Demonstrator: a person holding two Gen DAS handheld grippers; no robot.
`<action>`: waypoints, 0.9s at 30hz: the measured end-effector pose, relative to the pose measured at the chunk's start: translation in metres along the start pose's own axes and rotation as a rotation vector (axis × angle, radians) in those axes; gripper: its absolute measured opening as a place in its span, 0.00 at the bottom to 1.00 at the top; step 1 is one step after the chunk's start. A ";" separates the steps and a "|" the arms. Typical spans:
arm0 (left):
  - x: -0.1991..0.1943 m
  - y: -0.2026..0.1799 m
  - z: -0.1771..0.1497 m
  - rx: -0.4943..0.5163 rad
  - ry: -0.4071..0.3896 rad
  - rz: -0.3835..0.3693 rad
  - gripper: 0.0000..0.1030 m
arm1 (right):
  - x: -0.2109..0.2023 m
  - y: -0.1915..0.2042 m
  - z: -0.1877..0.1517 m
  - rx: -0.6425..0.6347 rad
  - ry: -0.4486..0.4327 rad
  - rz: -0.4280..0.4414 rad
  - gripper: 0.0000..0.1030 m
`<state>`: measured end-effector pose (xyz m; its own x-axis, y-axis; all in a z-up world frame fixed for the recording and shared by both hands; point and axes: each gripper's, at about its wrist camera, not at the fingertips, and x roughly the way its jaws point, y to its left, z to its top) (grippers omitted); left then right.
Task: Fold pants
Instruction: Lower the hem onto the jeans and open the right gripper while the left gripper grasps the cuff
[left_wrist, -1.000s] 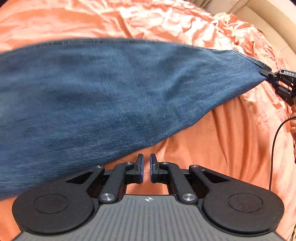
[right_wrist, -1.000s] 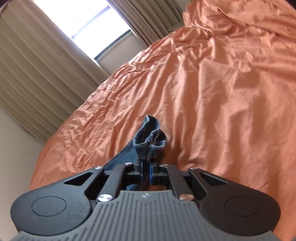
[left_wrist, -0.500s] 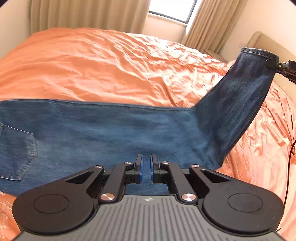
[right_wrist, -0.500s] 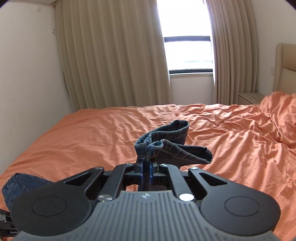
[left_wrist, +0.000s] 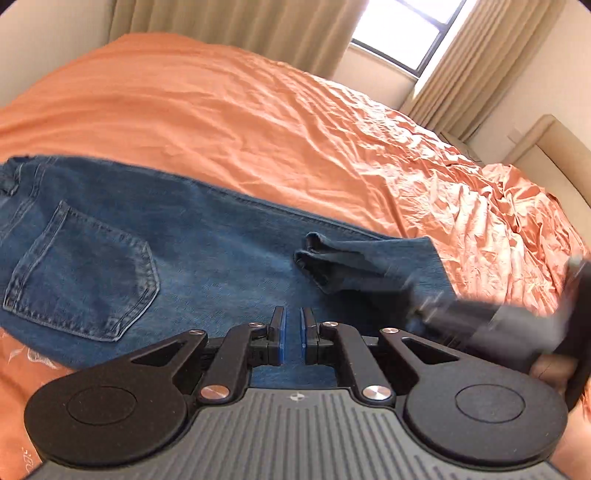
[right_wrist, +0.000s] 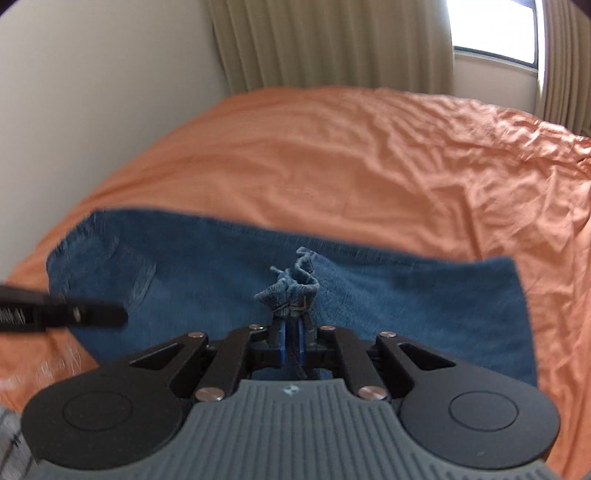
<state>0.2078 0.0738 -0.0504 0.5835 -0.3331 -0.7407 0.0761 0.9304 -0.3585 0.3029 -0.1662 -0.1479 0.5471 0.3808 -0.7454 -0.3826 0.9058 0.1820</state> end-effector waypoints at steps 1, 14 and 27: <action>0.000 0.007 -0.001 -0.014 0.007 -0.004 0.13 | 0.010 0.006 -0.012 -0.014 0.033 -0.005 0.02; 0.050 0.035 0.019 -0.247 0.049 -0.200 0.60 | -0.015 -0.008 -0.021 0.071 0.007 0.079 0.57; 0.159 0.043 0.042 -0.441 0.108 -0.224 0.45 | -0.045 -0.114 -0.037 0.207 -0.097 -0.131 0.61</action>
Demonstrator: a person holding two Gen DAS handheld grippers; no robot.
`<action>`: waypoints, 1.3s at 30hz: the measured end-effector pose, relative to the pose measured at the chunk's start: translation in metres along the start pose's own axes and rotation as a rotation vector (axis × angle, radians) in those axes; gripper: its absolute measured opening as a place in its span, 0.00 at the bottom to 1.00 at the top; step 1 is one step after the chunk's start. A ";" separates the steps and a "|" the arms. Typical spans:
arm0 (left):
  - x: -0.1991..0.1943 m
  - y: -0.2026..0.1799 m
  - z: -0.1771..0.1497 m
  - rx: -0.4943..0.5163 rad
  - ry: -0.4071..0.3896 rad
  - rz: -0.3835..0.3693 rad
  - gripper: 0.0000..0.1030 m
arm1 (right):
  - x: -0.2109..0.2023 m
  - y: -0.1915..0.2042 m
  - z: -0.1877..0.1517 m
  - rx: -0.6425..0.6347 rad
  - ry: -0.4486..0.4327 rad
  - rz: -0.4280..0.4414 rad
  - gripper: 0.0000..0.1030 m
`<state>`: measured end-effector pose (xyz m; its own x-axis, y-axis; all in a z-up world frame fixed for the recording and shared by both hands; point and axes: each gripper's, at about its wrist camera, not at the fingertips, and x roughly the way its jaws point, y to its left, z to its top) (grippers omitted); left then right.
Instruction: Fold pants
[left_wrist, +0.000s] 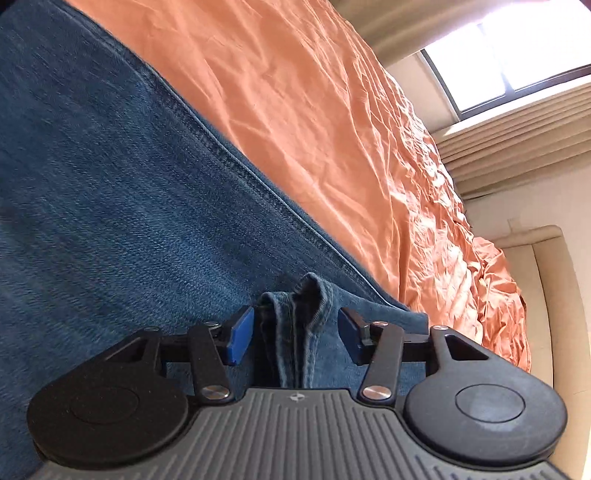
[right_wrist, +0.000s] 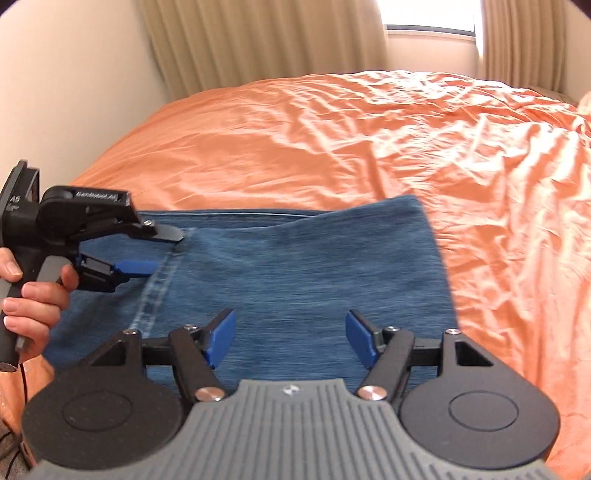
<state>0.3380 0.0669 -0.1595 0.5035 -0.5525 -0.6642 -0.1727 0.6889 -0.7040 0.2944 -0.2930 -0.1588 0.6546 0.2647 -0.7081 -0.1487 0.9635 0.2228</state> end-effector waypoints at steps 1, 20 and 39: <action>-0.001 -0.003 -0.001 0.017 -0.016 0.012 0.39 | 0.001 -0.009 -0.001 0.018 -0.006 -0.013 0.61; 0.014 -0.047 0.005 0.421 -0.083 0.256 0.04 | 0.057 -0.087 0.064 0.070 -0.097 -0.078 0.02; -0.015 -0.052 -0.016 0.434 -0.134 0.339 0.36 | 0.060 -0.081 0.052 0.033 0.002 -0.079 0.05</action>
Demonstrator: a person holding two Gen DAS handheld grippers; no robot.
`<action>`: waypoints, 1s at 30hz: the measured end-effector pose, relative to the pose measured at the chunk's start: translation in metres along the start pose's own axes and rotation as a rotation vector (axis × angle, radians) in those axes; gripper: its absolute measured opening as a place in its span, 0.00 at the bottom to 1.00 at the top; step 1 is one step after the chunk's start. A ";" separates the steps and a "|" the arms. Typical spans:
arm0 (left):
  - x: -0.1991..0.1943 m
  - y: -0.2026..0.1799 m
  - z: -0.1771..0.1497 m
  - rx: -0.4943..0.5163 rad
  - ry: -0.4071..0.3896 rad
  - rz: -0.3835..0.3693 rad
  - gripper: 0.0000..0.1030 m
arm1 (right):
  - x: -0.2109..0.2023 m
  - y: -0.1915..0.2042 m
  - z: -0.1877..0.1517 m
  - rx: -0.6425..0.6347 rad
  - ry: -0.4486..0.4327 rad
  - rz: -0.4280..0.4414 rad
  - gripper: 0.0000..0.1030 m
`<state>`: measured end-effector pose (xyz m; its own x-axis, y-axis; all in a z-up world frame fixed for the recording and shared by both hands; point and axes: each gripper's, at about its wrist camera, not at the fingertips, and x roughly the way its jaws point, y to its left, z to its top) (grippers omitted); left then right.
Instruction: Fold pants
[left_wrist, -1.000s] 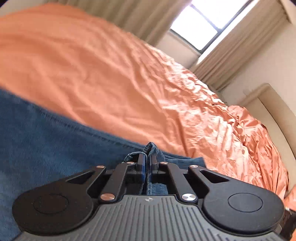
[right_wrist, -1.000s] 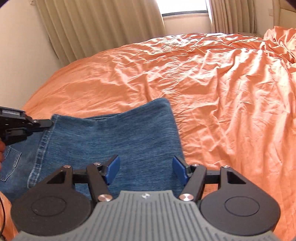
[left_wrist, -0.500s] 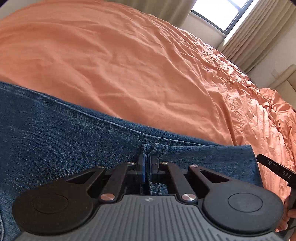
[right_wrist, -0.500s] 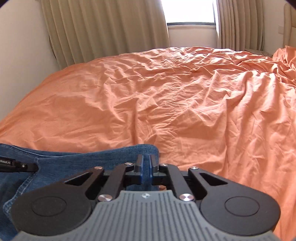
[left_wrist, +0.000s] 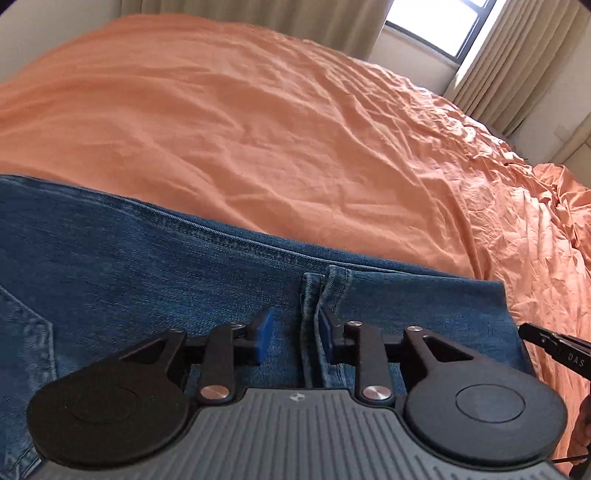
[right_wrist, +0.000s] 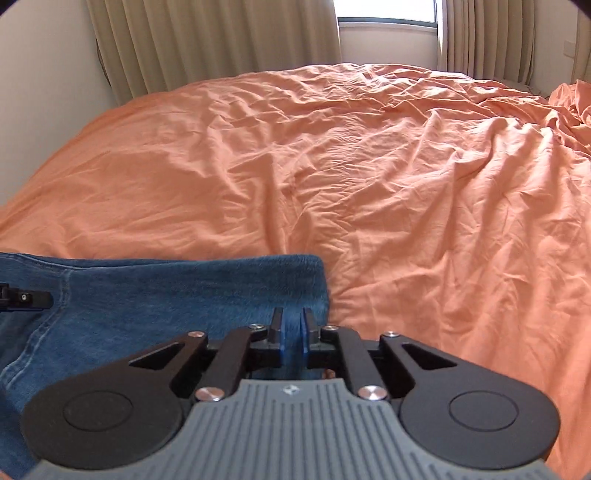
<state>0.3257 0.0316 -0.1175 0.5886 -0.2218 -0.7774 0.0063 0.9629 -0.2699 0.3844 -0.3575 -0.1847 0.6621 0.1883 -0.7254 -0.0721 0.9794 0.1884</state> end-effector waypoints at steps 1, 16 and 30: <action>-0.013 -0.003 -0.006 0.007 -0.019 -0.012 0.36 | -0.015 0.002 -0.011 0.017 -0.008 0.005 0.05; -0.012 -0.038 -0.072 0.146 0.102 0.070 0.31 | -0.036 0.006 -0.102 0.089 0.083 -0.027 0.02; -0.112 -0.007 -0.074 0.093 0.079 0.123 0.30 | -0.106 0.071 -0.104 -0.012 -0.052 0.134 0.17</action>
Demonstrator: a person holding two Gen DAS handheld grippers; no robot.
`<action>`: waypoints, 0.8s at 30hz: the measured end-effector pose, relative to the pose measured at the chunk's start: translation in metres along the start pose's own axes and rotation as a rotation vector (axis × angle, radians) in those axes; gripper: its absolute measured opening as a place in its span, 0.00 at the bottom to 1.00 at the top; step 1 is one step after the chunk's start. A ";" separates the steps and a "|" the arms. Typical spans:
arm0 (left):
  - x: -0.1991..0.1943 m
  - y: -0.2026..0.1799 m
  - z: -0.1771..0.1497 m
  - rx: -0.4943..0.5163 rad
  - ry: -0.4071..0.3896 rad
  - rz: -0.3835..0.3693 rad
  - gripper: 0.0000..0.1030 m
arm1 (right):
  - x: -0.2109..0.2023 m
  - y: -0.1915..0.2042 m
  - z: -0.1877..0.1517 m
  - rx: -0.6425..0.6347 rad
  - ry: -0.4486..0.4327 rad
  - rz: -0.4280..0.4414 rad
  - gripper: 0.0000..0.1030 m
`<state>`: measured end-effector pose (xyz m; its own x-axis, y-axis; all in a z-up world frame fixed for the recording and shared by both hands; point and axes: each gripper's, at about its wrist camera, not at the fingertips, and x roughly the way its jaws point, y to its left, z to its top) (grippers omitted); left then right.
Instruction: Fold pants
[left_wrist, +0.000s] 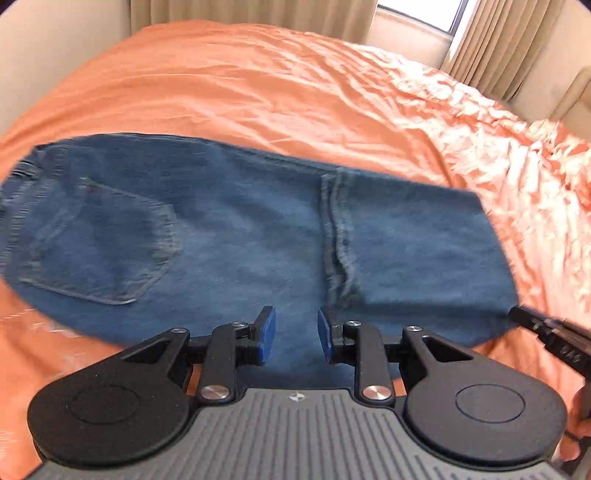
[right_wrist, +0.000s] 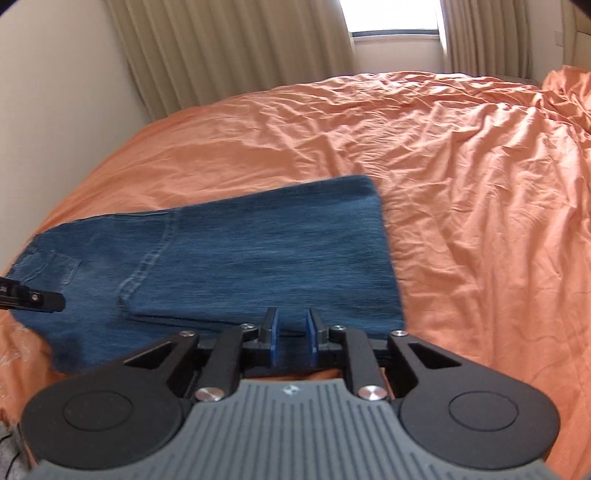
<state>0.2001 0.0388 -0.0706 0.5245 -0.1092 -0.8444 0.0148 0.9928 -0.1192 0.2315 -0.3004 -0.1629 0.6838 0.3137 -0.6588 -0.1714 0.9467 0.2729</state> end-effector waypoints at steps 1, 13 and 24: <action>-0.005 0.002 -0.002 0.014 -0.001 0.022 0.30 | -0.002 0.014 -0.003 -0.016 0.005 0.033 0.18; -0.016 0.080 -0.048 -0.129 0.020 -0.048 0.30 | 0.038 0.187 -0.081 -0.411 0.082 0.217 0.43; -0.018 0.113 -0.053 -0.280 -0.080 -0.142 0.30 | 0.055 0.246 -0.084 -0.683 -0.085 0.082 0.43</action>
<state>0.1472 0.1500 -0.0963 0.5992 -0.2299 -0.7669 -0.1366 0.9145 -0.3809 0.1668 -0.0444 -0.1910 0.6980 0.4063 -0.5897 -0.6140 0.7633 -0.2010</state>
